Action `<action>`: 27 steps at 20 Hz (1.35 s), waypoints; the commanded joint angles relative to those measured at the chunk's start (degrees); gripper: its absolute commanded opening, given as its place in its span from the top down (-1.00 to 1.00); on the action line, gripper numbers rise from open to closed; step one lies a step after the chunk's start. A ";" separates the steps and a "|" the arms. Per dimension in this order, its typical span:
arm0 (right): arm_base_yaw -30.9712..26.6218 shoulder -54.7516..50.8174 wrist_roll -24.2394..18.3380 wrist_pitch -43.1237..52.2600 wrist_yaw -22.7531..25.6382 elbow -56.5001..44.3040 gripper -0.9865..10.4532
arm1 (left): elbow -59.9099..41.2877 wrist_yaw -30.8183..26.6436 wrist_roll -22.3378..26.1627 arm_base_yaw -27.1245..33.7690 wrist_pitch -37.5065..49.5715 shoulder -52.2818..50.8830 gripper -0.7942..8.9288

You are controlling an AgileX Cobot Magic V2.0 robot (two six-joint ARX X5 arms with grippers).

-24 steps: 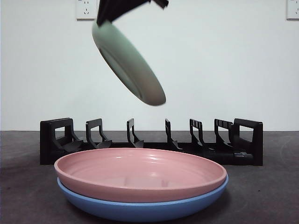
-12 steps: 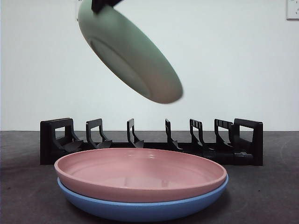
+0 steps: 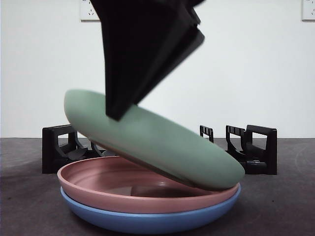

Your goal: Place the plate

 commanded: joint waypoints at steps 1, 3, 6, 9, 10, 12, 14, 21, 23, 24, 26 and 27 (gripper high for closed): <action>0.76 0.90 0.15 0.87 0.61 -0.66 0.80 | 1.01 -0.37 -0.52 -0.09 0.59 0.26 0.13; 0.76 0.90 -0.33 1.92 1.38 -1.49 0.80 | 1.01 -0.37 -1.14 -0.09 0.59 0.26 0.13; 0.76 1.40 -0.74 4.13 1.33 -1.86 0.80 | 1.01 -0.37 -1.14 -0.09 0.57 0.26 0.13; 0.72 3.56 -1.44 5.75 1.33 -1.86 0.80 | 1.01 -0.37 -1.14 -0.09 0.52 0.26 0.13; 0.72 4.37 -1.66 5.95 1.33 -1.86 0.80 | 1.01 -0.37 -1.14 -0.09 0.52 0.26 0.13; 0.72 5.99 -2.01 6.29 1.33 -1.86 0.80 | 1.01 -0.35 -1.14 -0.09 0.52 0.26 0.13; 0.70 7.30 -2.05 6.75 1.33 -1.86 0.80 | 1.01 -0.35 -1.14 -0.09 0.55 0.26 0.13; 0.74 8.72 -1.92 6.64 -0.76 -1.84 0.53 | 1.01 -0.35 -1.11 -0.09 0.55 0.26 0.13; 0.72 8.66 -0.52 6.05 -1.42 -1.27 0.45 | 1.01 -0.35 -1.11 -0.09 0.55 0.26 0.13; 0.74 8.39 0.13 5.27 -1.79 -0.59 0.45 | 1.01 -0.35 -1.09 -0.09 0.55 0.26 0.13; 0.76 6.56 0.83 3.91 -1.68 0.79 0.45 | 1.01 -0.35 -1.09 -0.09 0.61 0.26 0.13; 0.76 4.94 0.74 3.89 -1.68 0.90 0.45 | 1.01 -0.35 -1.03 -0.09 0.70 0.28 0.13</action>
